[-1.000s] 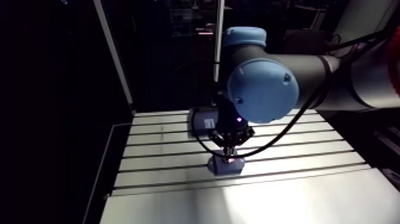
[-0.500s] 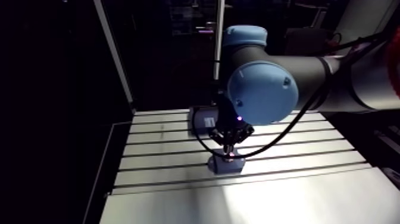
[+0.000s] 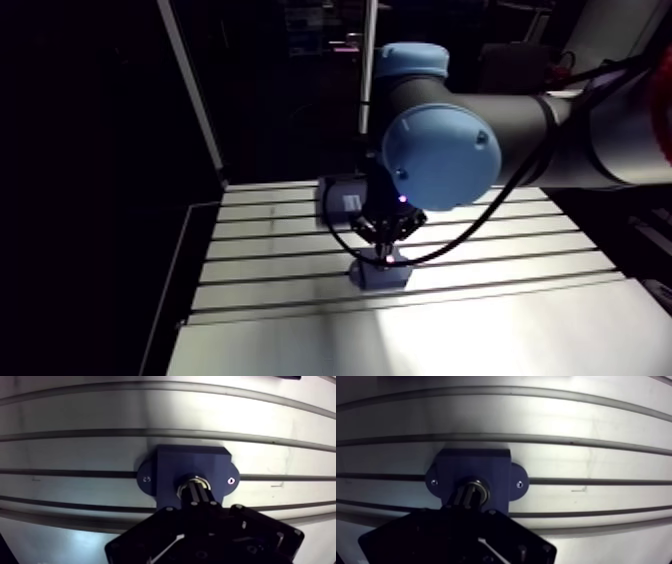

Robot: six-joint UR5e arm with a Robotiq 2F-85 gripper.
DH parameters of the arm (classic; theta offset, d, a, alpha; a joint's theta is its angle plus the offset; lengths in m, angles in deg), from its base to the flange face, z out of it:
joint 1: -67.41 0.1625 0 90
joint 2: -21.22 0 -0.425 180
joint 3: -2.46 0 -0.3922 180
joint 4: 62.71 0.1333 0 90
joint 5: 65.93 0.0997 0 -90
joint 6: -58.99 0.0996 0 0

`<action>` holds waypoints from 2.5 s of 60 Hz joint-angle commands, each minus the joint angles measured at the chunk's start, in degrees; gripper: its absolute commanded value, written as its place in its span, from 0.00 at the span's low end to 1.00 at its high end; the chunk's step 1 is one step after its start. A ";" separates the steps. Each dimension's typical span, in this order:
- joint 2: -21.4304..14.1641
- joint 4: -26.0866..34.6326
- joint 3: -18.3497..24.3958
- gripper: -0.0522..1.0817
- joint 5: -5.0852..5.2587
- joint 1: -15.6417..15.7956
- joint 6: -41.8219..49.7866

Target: Pick up the bearing and press it into the housing until flush.

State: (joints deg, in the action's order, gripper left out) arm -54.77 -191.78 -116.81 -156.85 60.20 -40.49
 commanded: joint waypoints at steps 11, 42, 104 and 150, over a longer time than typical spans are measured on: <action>0.53 -0.09 -0.13 0.96 0.00 0.00 -0.06; 0.62 -0.09 -0.22 0.96 -0.09 0.00 -0.14; 0.71 -0.79 -0.57 0.96 -0.18 0.00 -0.85; 0.89 -0.79 -0.66 0.96 -0.18 -0.09 -0.86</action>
State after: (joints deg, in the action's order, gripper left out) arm -53.87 -192.57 -117.40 -157.02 60.18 -41.36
